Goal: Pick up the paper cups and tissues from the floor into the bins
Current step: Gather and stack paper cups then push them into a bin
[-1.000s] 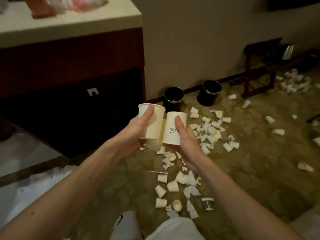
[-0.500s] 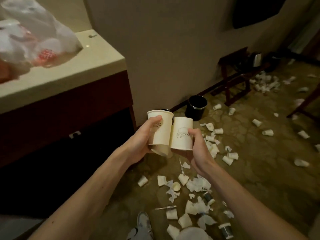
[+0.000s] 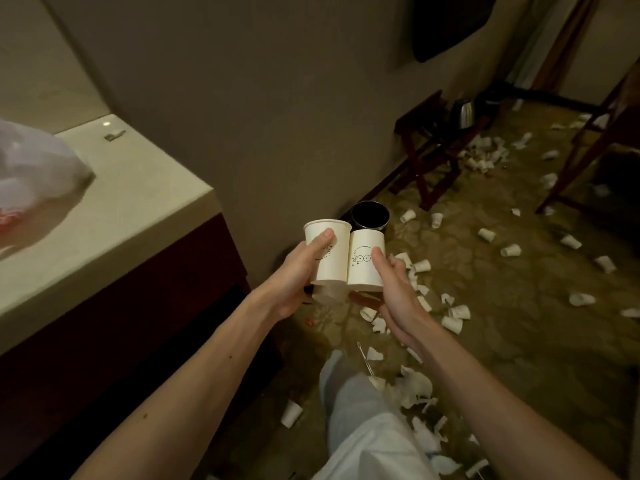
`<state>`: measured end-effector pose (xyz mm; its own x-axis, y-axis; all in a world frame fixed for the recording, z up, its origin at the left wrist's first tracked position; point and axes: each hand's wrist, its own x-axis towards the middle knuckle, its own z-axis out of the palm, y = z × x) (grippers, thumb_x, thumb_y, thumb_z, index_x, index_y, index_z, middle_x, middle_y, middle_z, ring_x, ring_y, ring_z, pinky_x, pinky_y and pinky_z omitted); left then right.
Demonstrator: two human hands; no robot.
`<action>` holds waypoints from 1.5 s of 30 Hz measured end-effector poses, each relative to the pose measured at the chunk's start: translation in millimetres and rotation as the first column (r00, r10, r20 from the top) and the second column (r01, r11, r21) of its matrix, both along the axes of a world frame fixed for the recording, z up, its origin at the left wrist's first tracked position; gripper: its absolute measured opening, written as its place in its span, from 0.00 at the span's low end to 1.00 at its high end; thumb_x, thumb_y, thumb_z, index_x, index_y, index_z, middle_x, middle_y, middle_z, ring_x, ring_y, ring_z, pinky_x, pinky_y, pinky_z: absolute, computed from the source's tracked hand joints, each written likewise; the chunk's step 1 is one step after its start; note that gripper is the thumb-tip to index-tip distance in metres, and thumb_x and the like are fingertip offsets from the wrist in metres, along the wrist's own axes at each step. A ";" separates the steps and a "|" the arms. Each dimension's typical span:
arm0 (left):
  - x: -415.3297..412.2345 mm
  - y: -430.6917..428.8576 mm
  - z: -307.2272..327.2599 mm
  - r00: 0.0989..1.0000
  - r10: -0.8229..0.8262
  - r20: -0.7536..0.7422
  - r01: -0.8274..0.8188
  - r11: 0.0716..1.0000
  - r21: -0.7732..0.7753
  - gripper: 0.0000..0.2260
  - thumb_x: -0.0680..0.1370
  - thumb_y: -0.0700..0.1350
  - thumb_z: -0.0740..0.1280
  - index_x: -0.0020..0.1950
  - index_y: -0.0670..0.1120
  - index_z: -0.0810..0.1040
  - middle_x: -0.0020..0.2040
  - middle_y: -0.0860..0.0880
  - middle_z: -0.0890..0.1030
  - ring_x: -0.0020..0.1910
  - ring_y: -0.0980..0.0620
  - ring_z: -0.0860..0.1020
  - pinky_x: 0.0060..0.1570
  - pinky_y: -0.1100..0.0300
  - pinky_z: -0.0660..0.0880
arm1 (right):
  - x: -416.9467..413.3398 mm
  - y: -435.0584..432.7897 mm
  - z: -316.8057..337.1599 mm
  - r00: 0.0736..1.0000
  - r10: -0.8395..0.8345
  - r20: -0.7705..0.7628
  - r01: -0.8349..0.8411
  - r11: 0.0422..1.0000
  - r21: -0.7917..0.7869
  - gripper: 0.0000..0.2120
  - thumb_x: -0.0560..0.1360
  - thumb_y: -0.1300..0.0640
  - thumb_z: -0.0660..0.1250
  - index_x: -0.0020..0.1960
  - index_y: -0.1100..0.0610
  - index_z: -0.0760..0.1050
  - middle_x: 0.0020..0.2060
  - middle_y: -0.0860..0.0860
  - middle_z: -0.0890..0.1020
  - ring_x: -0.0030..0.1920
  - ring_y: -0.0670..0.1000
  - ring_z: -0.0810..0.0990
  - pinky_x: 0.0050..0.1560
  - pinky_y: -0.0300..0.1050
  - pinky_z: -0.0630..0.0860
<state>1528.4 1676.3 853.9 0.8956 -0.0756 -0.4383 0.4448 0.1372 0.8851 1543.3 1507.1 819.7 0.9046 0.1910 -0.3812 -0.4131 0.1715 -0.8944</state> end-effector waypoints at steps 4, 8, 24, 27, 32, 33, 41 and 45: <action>52.0 12.0 -27.3 0.997 0.048 -0.054 -0.046 0.998 0.038 0.31 0.75 0.68 0.63 0.69 0.47 0.72 0.61 0.42 0.81 0.58 0.41 0.81 0.54 0.44 0.78 | 53.9 18.2 -22.7 1.000 -0.023 0.008 0.023 0.994 -0.103 0.21 0.80 0.39 0.59 0.65 0.52 0.61 0.56 0.57 0.79 0.55 0.56 0.81 0.54 0.62 0.80; 112.7 20.6 -72.5 0.989 0.120 -0.087 -0.118 0.993 0.030 0.35 0.73 0.67 0.66 0.72 0.46 0.66 0.62 0.41 0.79 0.59 0.41 0.80 0.56 0.44 0.78 | 121.5 35.1 -65.5 0.998 -0.022 -0.055 0.016 0.993 -0.116 0.15 0.81 0.43 0.58 0.62 0.51 0.64 0.55 0.57 0.79 0.55 0.57 0.81 0.52 0.62 0.81; 377.3 60.7 -351.1 0.820 0.267 -0.506 -0.327 0.945 -0.031 0.26 0.79 0.66 0.56 0.66 0.52 0.78 0.58 0.47 0.84 0.58 0.45 0.81 0.58 0.47 0.76 | 397.7 92.4 -326.7 0.894 -0.002 -0.447 -0.079 0.983 -0.163 0.22 0.80 0.47 0.62 0.73 0.48 0.65 0.60 0.55 0.78 0.54 0.52 0.80 0.42 0.44 0.79; 418.7 85.9 -417.3 0.812 0.294 -0.505 -0.346 0.938 -0.011 0.26 0.78 0.67 0.56 0.65 0.53 0.79 0.57 0.47 0.84 0.57 0.45 0.82 0.54 0.50 0.77 | 441.1 121.4 -392.4 0.881 0.019 -0.473 -0.107 0.981 -0.161 0.20 0.81 0.49 0.61 0.72 0.49 0.66 0.58 0.54 0.79 0.53 0.51 0.80 0.42 0.45 0.78; 468.0 134.0 -519.2 0.796 0.311 -0.520 -0.342 0.939 0.039 0.26 0.77 0.69 0.58 0.64 0.54 0.78 0.58 0.48 0.84 0.59 0.45 0.81 0.61 0.45 0.76 | 486.3 163.0 -490.9 0.856 0.090 -0.508 -0.169 0.980 -0.110 0.18 0.81 0.52 0.57 0.70 0.50 0.66 0.61 0.56 0.78 0.58 0.57 0.79 0.56 0.54 0.78; 475.3 143.4 -537.4 0.787 0.307 -0.535 -0.336 0.941 0.047 0.27 0.76 0.70 0.58 0.66 0.55 0.77 0.60 0.47 0.83 0.60 0.44 0.80 0.62 0.43 0.75 | 492.9 170.0 -508.8 0.850 0.109 -0.516 -0.188 0.977 -0.103 0.18 0.81 0.51 0.57 0.70 0.50 0.66 0.60 0.56 0.78 0.57 0.56 0.79 0.57 0.53 0.78; 509.5 177.5 -645.8 0.683 0.303 -0.664 -0.328 0.940 0.092 0.32 0.73 0.71 0.62 0.70 0.51 0.73 0.62 0.45 0.80 0.60 0.43 0.79 0.63 0.43 0.74 | 530.1 204.7 -620.1 0.768 0.213 -0.604 -0.347 0.931 -0.113 0.23 0.82 0.41 0.56 0.74 0.49 0.65 0.59 0.53 0.79 0.55 0.54 0.81 0.54 0.50 0.79; 499.3 176.5 -670.3 0.624 0.319 -0.713 -0.294 0.942 0.165 0.31 0.75 0.65 0.67 0.70 0.47 0.72 0.61 0.46 0.81 0.58 0.46 0.80 0.59 0.48 0.76 | 525.3 210.6 -643.9 0.737 0.315 -0.598 -0.536 0.811 -0.234 0.30 0.80 0.34 0.51 0.78 0.47 0.57 0.70 0.54 0.70 0.66 0.57 0.73 0.58 0.50 0.74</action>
